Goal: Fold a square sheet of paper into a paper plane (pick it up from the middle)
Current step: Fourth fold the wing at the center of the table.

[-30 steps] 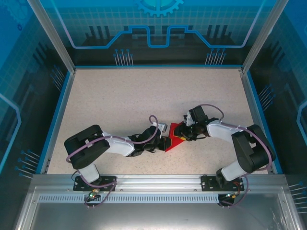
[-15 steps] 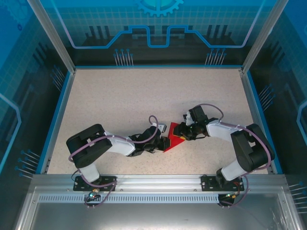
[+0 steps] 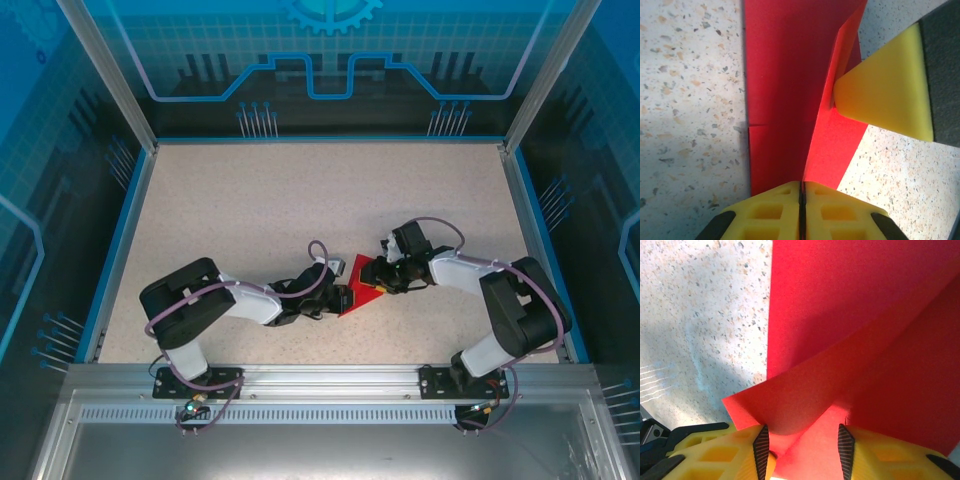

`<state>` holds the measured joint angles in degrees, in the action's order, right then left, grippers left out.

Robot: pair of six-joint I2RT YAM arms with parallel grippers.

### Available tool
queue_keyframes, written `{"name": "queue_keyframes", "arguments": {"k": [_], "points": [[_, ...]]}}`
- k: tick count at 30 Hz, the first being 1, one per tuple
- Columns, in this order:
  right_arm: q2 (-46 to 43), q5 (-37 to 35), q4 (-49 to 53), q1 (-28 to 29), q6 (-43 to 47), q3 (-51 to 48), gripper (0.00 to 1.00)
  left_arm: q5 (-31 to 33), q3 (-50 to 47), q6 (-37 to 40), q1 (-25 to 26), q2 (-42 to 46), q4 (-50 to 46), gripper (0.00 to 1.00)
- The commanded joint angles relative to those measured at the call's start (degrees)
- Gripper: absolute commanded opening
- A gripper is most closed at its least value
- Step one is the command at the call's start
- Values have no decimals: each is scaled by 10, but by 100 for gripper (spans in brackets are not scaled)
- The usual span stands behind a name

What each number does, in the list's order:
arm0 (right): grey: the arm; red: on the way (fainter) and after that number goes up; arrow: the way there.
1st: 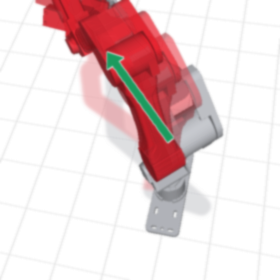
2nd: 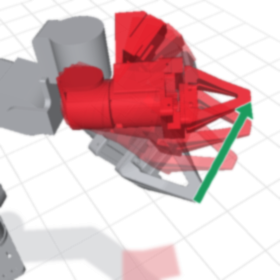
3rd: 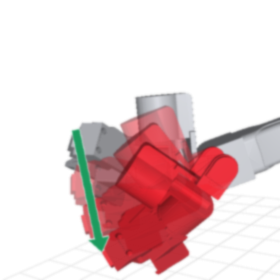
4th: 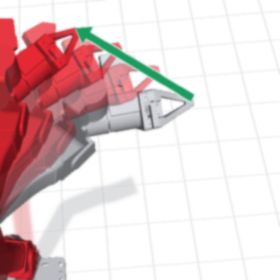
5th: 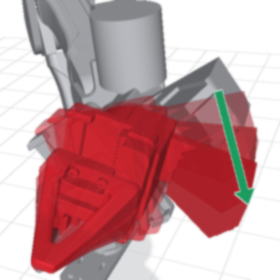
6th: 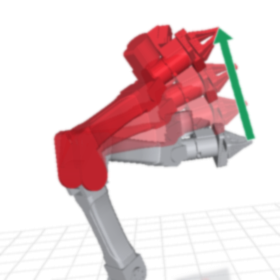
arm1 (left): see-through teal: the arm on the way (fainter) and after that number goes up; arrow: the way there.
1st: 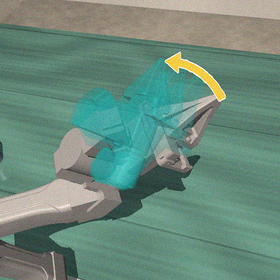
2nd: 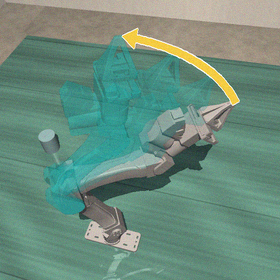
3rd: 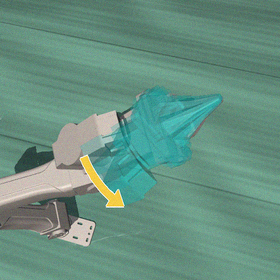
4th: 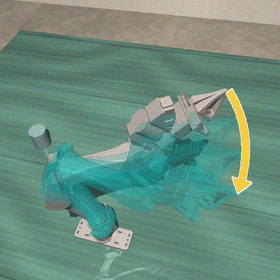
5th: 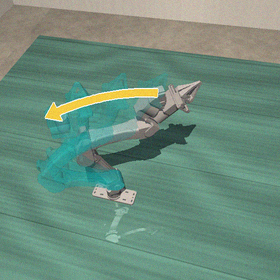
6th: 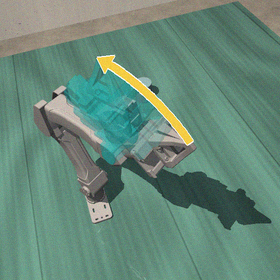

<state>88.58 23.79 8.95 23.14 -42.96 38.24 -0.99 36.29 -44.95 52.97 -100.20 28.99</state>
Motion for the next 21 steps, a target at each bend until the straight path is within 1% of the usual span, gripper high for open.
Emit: {"name": "queue_keyframes", "arguments": {"k": [1, 6, 13, 16, 18, 21], "points": [[16, -15, 13, 9, 9, 6, 44, -11, 8, -8, -6, -9, -10, 10], [31, -33, 32, 14, 3, 15, 46, -17, 10, -10, -7, -12, -10, 12], [51, -64, 74, 22, -1, 33, 46, -29, 11, -18, -13, -11, -16, 21], [63, -78, 95, 24, -6, 40, 46, -31, 5, -20, -18, 9, -22, 27], [71, -85, 108, 25, -8, 47, 46, -25, 0, -22, -22, 33, -42, 31], [81, -98, 126, 29, -12, 55, 46, 1, -11, -25, -29, 75, -80, 36]]}}
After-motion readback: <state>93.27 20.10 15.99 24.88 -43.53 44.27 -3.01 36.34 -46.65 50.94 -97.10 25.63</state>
